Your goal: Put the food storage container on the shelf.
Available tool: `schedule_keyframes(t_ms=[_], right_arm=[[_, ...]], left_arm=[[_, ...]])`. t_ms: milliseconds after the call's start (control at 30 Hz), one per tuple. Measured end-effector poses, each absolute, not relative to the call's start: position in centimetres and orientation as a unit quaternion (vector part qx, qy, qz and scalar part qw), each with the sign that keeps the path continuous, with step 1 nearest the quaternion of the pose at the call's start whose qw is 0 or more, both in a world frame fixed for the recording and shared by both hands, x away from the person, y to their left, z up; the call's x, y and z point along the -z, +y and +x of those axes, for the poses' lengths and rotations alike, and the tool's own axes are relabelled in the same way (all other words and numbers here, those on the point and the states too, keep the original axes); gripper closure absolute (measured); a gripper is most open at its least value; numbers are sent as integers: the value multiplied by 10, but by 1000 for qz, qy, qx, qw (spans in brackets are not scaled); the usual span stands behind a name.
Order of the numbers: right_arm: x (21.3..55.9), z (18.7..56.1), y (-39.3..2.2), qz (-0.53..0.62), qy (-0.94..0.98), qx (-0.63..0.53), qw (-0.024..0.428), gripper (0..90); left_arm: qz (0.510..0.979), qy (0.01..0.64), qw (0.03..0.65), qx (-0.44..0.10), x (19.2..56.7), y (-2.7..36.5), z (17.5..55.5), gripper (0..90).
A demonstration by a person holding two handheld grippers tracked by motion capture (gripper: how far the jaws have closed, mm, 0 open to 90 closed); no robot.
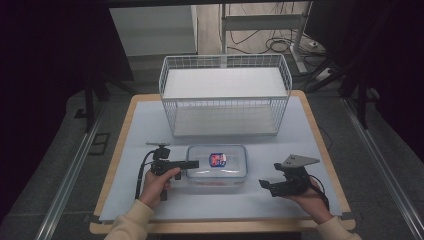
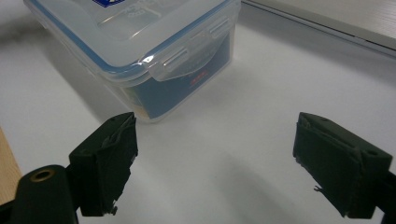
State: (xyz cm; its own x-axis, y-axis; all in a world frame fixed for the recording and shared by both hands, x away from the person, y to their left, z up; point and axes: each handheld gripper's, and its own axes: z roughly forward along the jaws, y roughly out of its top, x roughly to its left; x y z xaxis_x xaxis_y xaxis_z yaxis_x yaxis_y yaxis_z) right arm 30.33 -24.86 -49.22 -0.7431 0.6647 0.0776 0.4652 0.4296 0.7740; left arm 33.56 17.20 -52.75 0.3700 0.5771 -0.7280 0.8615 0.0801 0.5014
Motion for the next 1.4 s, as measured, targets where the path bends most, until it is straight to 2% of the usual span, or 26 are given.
schedule_keyframes(t_ms=[133,367,400,467,567,667,867,1167,1200,1233,1267,1333,1367,1400], right_arm=[[490,306,-248,343,833,-420,114,148],[483,319,-237,364,816,-442,81,139],[481,327,-231,377,811,-444,60,139],[481,332,-228,384,808,-445,46,139],[485,354,-216,414,791,-451,-14,145],[492,368,-207,429,784,-446,-52,146],[502,384,-201,449,774,-438,-87,155],[509,386,-198,453,763,-440,-139,173],[513,387,-197,451,758,-443,-164,186],[514,387,-196,455,755,-442,-167,180],[514,386,-197,457,753,-443,-169,189],[513,386,-200,461,746,-449,-171,266],[513,386,-200,461,746,-449,-171,266],[511,386,-205,460,742,-458,-166,342]], left_arm=[[660,545,499,133,525,174,334,348],[660,546,499,132,525,173,333,348],[660,546,499,132,525,173,333,348],[661,545,499,132,525,173,333,348],[661,544,500,132,525,173,333,348],[661,543,500,132,526,174,333,348],[661,543,501,133,526,174,333,348],[661,542,501,132,526,173,333,349],[661,543,501,131,526,173,333,348],[660,543,503,130,526,173,333,349],[659,543,504,130,526,173,332,349],[656,545,507,127,527,173,331,350],[656,545,507,127,527,173,331,350],[655,546,507,126,527,173,330,350]])
